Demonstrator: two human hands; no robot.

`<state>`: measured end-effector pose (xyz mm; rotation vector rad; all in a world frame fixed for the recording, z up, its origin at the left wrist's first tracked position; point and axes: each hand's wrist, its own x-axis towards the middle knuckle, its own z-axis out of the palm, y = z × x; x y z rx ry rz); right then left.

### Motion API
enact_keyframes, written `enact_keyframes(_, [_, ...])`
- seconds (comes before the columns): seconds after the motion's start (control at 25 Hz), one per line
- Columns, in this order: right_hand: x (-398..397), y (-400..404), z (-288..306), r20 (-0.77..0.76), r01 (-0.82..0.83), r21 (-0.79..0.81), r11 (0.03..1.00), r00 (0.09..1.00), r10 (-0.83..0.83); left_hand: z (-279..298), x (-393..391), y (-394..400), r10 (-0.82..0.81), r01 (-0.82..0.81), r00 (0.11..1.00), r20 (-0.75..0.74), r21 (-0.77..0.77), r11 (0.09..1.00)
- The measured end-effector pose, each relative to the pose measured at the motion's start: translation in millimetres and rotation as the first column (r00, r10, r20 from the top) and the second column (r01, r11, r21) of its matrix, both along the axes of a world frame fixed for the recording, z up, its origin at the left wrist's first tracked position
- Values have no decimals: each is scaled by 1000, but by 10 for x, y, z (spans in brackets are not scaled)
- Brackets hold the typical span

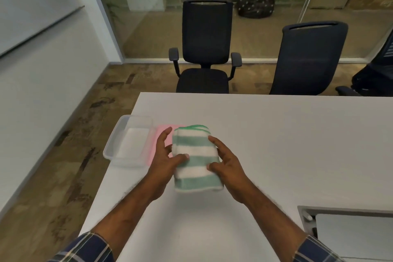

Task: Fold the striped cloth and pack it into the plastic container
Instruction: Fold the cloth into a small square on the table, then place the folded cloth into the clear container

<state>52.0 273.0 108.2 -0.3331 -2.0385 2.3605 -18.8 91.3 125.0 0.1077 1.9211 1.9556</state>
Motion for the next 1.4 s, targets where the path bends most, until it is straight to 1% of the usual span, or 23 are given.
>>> enact_keyframes(0.08, [-107,-180,26,-17,-6,2,1000,1000,6,18,-138,-176,-26,25,999,-43,-31,999])
enact_keyframes(0.16, [-260,-385,59,-17,-8,2,1000,1000,8,14,-313,-381,-59,57,997,-43,-54,997])
enact_keyframes(0.24, [-465,-640,77,-25,26,38,999,999,-25,2,-552,-626,-67,63,997,-43,-76,995])
enact_keyframes(0.4, [-959,-1159,71,-97,115,231,966,991,-95,-80,-1122,-1084,-72,61,994,-77,-143,988])
enact_keyframes(0.52, [-1340,-1454,39,-79,138,354,925,990,-117,-150,-1555,-1356,-48,26,993,-111,-190,981])
enact_keyframes(0.68, [-1780,-1767,-11,-35,118,509,853,993,-116,-268,-1984,-1595,-49,2,988,-148,-303,953])
enact_keyframes(0.88, [-2170,-1954,-178,26,93,573,814,991,-131,-493,-2281,-1713,-45,-40,981,-188,-427,903])
enact_keyframes(1.0, [-2333,-1996,-315,75,22,651,759,993,-93,-665,-2377,-1715,-37,-63,980,-195,-481,874])
enact_keyframes(1.12, [-2430,-2064,-481,139,-66,718,693,989,-49,-793,-2434,-1654,-24,-102,977,-211,-567,818])
enact_keyframes(1.16, [-2449,-2092,-524,169,-102,753,649,985,-41,-819,-2425,-1636,-26,-109,977,-213,-597,795])
enact_keyframes(1.2, [-2473,-2109,-562,199,-144,809,570,979,-34,-841,-2408,-1620,-40,-105,976,-213,-629,770])
enact_keyframes(1.28, [-2514,-2133,-625,263,-249,912,328,965,1,-898,-2367,-1599,-94,-68,977,-194,-692,718])
enact_keyframes(1.32, [-2524,-2142,-652,290,-287,931,224,957,24,-931,-2347,-1589,-129,-40,976,-176,-727,685])
enact_keyframes(1.36, [-2533,-2145,-684,309,-312,938,152,950,42,-971,-2330,-1572,-169,-16,973,-159,-772,635])
enact_keyframes(1.4, [-2543,-2145,-723,320,-325,940,106,946,56,-1007,-2315,-1548,-217,-15,962,-168,-823,568])
